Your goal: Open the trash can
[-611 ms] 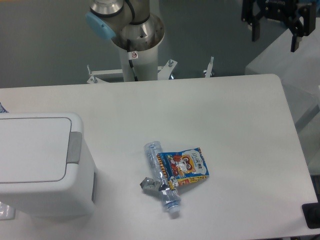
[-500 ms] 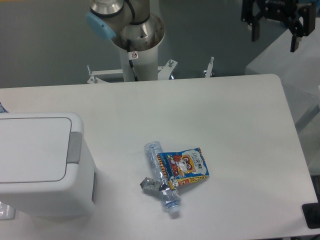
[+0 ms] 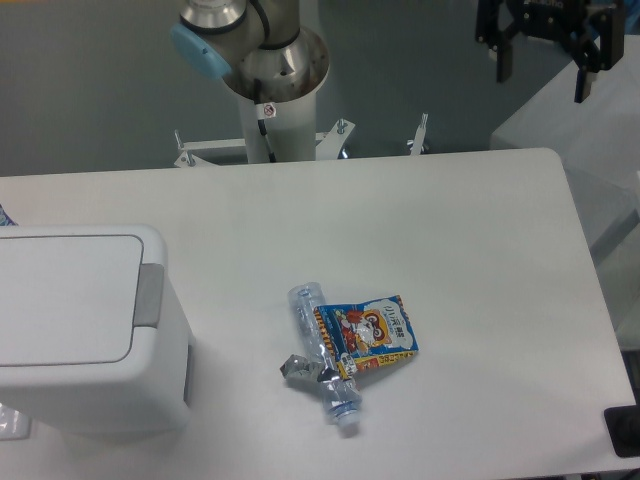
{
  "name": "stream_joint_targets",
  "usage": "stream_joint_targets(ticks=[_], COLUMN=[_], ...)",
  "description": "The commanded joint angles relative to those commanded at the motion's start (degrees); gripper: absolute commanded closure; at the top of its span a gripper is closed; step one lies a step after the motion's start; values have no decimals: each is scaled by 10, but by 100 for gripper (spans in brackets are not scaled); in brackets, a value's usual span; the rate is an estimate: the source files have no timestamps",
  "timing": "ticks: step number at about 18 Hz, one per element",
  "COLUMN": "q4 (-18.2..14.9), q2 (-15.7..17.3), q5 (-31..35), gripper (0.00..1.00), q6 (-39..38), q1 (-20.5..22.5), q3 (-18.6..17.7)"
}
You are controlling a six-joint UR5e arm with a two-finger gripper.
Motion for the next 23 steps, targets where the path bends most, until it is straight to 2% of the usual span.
stream_joint_targets(ticks=[3, 7, 9, 12, 20, 23], q4=[1, 3, 31, 101, 112, 154], q2=[6, 7, 6, 5, -25, -47], q5=[-5, -7, -6, -5, -5, -5], gripper=[0, 0, 0, 0, 0, 0], q6=[-56, -158, -225, -328, -567, -660], q1=[-18, -68, -99, -148, -257, -292], q3=[-6, -10, -21, -46, -51, -51])
